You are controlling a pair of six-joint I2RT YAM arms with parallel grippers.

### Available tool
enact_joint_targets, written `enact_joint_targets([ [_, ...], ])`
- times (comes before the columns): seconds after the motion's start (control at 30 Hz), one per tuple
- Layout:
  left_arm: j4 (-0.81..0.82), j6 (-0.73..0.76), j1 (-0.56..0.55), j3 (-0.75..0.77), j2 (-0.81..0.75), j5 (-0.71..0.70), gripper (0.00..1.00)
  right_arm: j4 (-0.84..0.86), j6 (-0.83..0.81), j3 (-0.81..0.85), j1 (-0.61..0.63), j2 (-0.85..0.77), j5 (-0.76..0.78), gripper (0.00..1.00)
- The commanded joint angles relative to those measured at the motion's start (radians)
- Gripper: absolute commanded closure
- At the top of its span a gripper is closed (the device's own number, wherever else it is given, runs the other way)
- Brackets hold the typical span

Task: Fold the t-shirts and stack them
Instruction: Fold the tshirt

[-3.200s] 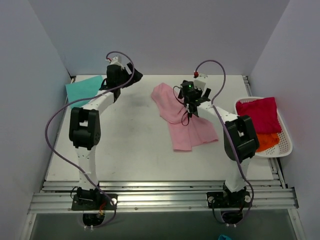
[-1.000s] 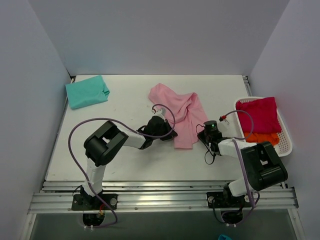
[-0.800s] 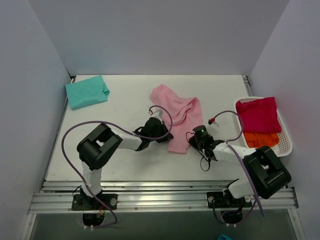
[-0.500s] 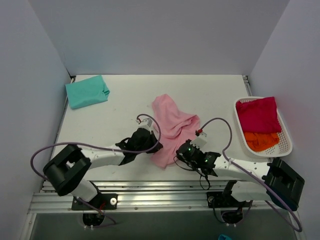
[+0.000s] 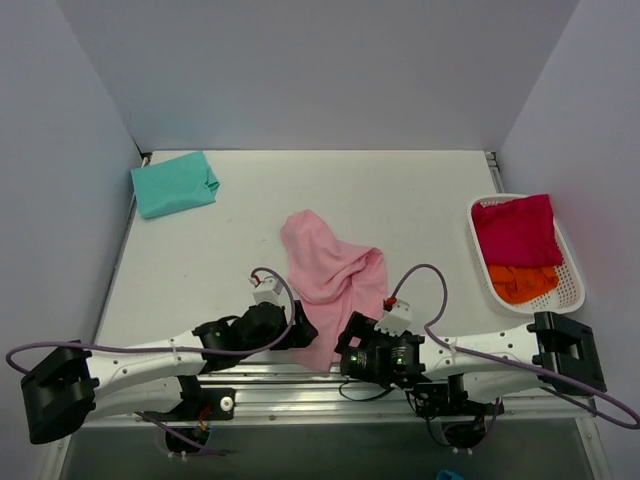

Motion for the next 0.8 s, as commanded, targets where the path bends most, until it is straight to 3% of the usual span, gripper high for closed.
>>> enact_joint_targets([
  [0.0,-0.133,-0.037,-0.023,0.01,-0.102,-0.111,0.04,-0.211,0.084,0.119,0.032,0.018,0.186,0.04],
  [0.2,-0.196,-0.013,-0.023,0.025,-0.208,-0.195,0.04,-0.233,-0.07,0.404,0.026,0.133,0.326,0.03],
  [0.37,-0.198,0.019,-0.022,0.044,-0.201,-0.247,0.04,-0.144,-0.29,0.56,-0.052,0.237,0.321,0.02],
  [0.57,-0.144,0.045,0.014,0.027,-0.162,-0.225,0.06,0.06,-0.414,0.523,-0.193,0.337,0.197,0.03],
  [0.77,-0.052,0.085,0.144,-0.039,-0.182,-0.106,0.06,0.218,-0.45,0.463,-0.296,0.462,0.09,0.04],
])
